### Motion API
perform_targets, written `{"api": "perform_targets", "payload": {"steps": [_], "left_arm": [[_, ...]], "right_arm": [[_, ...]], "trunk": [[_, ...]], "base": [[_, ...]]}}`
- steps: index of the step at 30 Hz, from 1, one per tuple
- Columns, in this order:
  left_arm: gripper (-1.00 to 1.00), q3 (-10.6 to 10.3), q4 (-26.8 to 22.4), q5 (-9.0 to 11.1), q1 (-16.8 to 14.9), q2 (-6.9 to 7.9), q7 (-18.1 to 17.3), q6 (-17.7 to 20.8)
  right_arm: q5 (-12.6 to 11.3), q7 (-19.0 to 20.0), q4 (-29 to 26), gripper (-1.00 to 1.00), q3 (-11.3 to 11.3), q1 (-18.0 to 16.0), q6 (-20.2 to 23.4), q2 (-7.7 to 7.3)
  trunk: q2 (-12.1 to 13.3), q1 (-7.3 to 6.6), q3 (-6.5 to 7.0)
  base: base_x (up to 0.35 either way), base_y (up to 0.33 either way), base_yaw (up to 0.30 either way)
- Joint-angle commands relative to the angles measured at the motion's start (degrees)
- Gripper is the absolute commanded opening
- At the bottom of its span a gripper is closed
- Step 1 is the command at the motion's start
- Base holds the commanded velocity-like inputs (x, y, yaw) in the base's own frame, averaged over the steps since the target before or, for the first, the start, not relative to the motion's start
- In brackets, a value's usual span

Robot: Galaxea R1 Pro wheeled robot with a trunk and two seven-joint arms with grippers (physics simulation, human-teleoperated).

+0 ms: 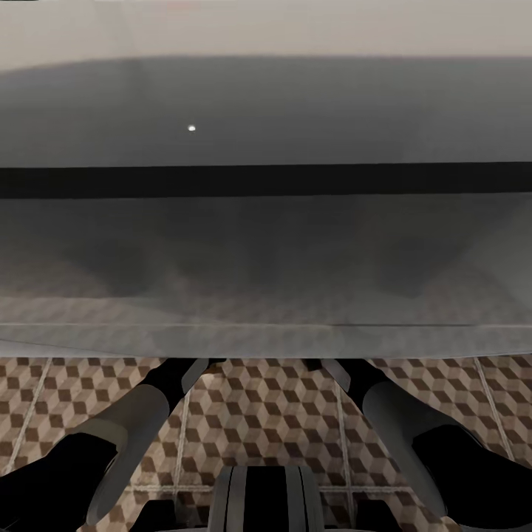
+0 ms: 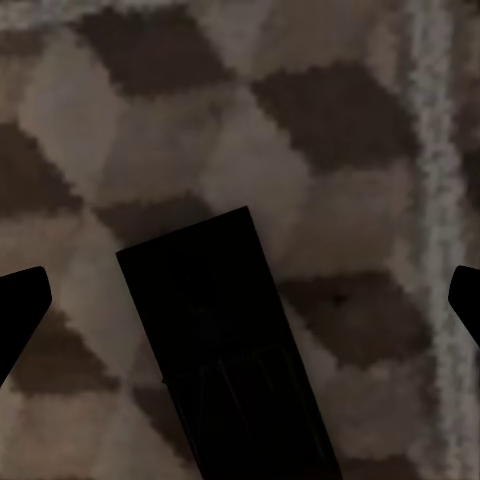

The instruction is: Take the four mousetraps from the cabinet in the bathroom and place them on the bathroom floor. Make sure all four end up on the same floor surface, and ensure that at least two of them are either under or directly next to the same bathroom sink.

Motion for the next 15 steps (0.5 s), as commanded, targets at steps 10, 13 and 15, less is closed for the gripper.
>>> {"api": "perform_targets", "payload": {"steps": [10, 13, 15], "left_arm": [[-1.0, -0.4, -0.1, 0.4, -4.0, 0.05, 0.5, 0.2], [-1.0, -0.4, -0.1, 0.4, -4.0, 0.04, 0.5, 0.2], [-1.0, -0.4, -0.1, 0.4, -4.0, 0.04, 0.5, 0.2]], "right_arm": [[-0.5, -0.5, -0.1, 1.0, 0.5, -0.8, 0.3, -0.04], [-0.5, -0.5, -0.1, 1.0, 0.4, -0.8, 0.3, -0.04], [-0.5, -0.5, -0.1, 1.0, 0.4, -0.8, 0.3, -0.04]], "trunk": [[0.0, -0.01, -0.02], [0.0, -0.01, -0.02], [0.0, -0.01, -0.02]], "base": [[0.0, 0.0, -0.02], [0.0, 0.0, -0.104], [0.0, 0.0, -0.068]]}}
